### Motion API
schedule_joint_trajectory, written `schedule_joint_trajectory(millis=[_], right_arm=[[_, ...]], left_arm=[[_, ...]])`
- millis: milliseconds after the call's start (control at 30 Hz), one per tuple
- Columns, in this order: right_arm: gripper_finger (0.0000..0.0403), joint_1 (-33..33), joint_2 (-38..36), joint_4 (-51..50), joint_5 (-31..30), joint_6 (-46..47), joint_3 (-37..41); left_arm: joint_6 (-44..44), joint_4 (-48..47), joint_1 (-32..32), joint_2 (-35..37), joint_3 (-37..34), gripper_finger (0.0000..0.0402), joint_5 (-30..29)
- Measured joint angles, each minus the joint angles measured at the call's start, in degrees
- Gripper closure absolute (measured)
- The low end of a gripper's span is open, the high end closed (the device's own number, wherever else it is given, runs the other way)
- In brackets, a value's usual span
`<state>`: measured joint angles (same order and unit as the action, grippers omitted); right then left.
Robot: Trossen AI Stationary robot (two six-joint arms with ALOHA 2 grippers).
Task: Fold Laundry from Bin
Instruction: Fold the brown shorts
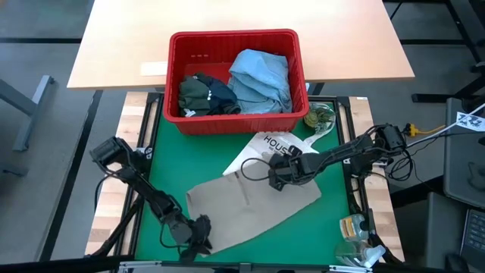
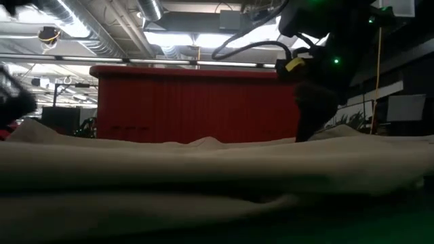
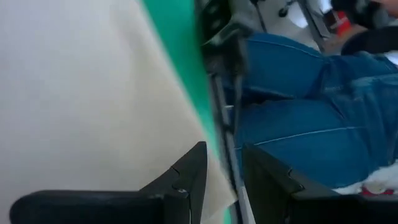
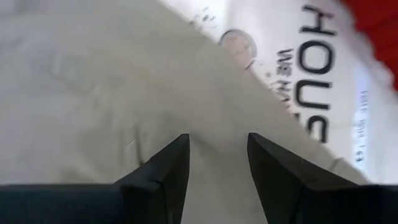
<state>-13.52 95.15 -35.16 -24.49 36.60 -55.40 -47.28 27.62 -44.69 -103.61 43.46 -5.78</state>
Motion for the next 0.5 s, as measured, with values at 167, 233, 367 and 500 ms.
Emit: schedule_joint_trajectory(millis=[167, 233, 367, 500], right_arm=[[0.024, -1.3, -0.7, 0.6, 3.0, -2.3, -0.1], [0.024, -2.9, -1.4, -0.1, 3.1, -2.4, -0.6], [0.024, -7.2, -2.7, -1.7, 2.9, -2.0, -2.8], [0.024, -12.4, -2.9, -2.6, 0.3, 1.5, -4.0]], left_arm=[[4.1, -0.2, 1.0, 0.2, 1.8, 0.0305, -0.2], [4.2, -0.1, 1.7, 0.4, 1.9, 0.0305, -0.3], [4.4, -0.1, 3.3, 0.9, 2.0, 0.0305, -0.2], [4.4, -0.6, 5.4, 0.9, 2.0, 0.0305, -0.3]])
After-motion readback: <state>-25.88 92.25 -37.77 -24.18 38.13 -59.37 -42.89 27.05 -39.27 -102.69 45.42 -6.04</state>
